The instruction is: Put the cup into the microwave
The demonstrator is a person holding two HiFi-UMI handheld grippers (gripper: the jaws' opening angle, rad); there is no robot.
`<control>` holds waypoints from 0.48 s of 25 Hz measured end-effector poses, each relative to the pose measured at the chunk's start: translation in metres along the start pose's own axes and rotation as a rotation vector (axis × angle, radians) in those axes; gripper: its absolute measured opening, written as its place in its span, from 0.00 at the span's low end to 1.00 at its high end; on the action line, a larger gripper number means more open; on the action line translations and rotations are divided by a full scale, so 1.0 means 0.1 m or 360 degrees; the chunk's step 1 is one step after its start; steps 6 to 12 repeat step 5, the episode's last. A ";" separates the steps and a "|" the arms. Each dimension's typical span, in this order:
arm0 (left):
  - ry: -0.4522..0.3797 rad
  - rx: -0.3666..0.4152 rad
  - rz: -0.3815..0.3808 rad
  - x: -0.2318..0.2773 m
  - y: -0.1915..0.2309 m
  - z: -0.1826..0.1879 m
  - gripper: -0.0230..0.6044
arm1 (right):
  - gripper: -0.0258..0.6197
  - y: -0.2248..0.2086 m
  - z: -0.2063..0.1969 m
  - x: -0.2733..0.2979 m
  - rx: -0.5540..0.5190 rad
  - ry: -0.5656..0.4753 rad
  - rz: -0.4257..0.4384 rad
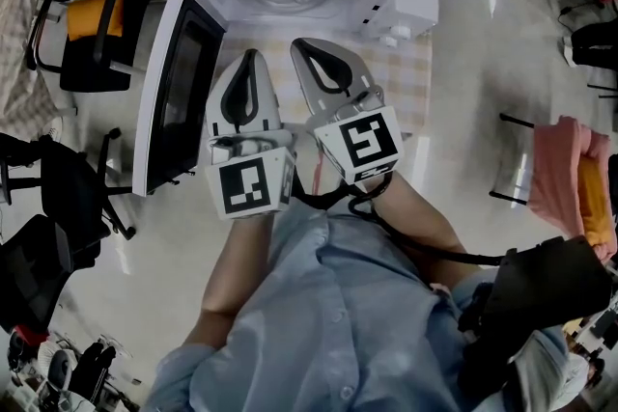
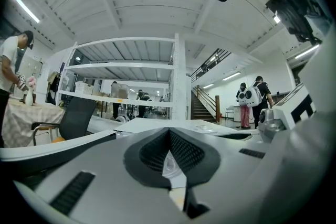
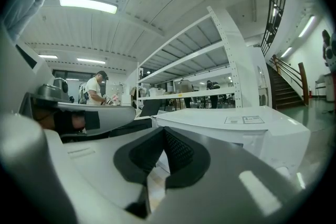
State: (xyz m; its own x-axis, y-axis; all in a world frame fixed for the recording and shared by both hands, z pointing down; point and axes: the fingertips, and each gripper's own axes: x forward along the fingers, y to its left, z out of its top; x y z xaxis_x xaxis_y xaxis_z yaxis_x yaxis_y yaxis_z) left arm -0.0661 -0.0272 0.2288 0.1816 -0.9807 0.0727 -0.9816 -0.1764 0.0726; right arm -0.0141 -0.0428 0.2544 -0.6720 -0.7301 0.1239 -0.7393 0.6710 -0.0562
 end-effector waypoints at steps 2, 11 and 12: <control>0.0005 -0.0006 0.0005 0.01 0.00 -0.01 0.05 | 0.04 0.00 0.01 0.01 -0.0001 -0.0005 0.0008; 0.0009 -0.0009 0.0013 0.01 0.01 -0.02 0.05 | 0.04 -0.02 0.00 0.00 0.0005 0.0000 0.0007; 0.0009 -0.0009 0.0013 0.01 0.01 -0.02 0.05 | 0.04 -0.02 0.00 0.00 0.0005 0.0000 0.0007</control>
